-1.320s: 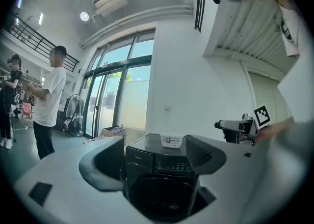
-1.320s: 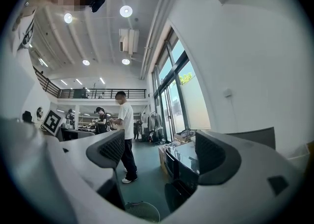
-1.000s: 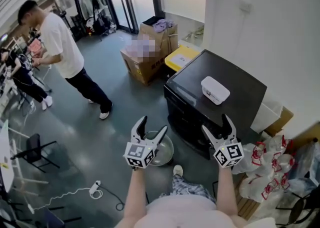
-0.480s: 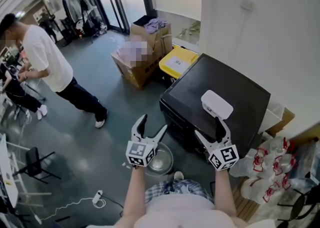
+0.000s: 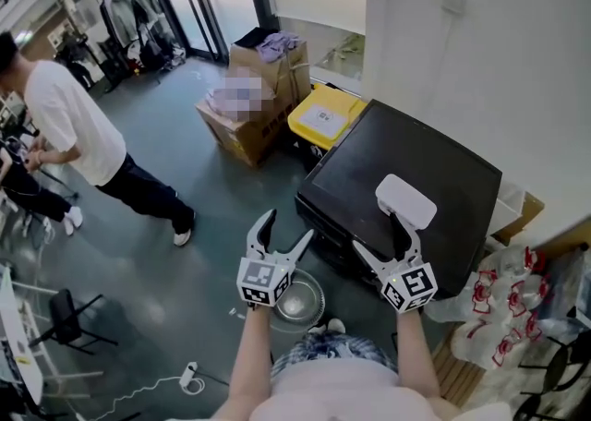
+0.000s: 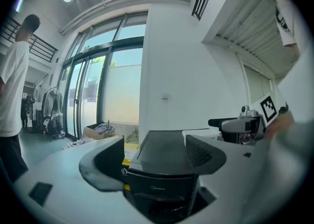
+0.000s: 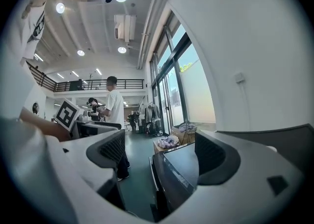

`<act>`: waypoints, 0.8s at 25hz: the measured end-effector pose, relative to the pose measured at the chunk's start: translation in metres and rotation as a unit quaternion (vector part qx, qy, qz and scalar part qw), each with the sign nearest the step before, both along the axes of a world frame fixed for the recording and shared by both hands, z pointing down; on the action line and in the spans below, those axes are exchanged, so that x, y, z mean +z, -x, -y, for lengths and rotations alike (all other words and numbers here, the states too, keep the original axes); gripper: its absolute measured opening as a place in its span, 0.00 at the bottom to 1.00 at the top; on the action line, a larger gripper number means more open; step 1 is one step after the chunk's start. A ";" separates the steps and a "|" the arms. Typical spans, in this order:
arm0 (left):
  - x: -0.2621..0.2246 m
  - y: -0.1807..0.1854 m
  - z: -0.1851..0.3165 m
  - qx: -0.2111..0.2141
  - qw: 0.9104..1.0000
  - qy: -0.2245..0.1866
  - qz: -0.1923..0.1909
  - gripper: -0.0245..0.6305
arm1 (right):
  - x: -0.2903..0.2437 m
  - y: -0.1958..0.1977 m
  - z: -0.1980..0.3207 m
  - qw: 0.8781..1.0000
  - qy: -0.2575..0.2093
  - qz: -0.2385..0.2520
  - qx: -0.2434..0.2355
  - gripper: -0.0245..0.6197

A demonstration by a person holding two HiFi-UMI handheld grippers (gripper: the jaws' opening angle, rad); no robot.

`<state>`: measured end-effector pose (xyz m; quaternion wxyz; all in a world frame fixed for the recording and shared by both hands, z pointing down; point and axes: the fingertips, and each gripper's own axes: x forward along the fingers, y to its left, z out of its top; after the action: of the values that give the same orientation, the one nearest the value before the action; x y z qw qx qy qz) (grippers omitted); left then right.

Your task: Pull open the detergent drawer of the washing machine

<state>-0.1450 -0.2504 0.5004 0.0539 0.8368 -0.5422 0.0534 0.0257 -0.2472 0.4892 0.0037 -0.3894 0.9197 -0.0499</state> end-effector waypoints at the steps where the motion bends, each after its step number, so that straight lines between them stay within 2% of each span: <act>1: 0.002 0.000 0.004 0.006 1.000 0.003 0.004 0.62 | 0.002 0.002 0.001 1.000 0.002 -0.003 0.003 0.73; 7: 0.009 0.001 0.031 0.057 0.996 0.027 0.056 0.61 | 0.011 0.023 0.012 0.999 0.030 -0.034 0.002 0.73; 11: 0.021 -0.002 0.043 0.113 0.986 0.059 0.104 0.61 | 0.021 0.045 0.020 0.993 0.068 -0.087 -0.029 0.73; 15: 0.039 -0.014 0.051 0.183 0.966 0.098 0.152 0.61 | 0.031 0.065 0.026 0.983 0.112 -0.126 -0.072 0.72; 20: 0.075 -0.032 0.054 0.259 0.929 0.148 0.217 0.61 | 0.056 0.084 0.025 0.962 0.148 -0.195 -0.118 0.69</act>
<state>-0.1129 -0.3040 0.5753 0.0426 0.8983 -0.2914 0.3260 -0.0580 -0.2722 0.5453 -0.2393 -0.2764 0.9245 -0.1082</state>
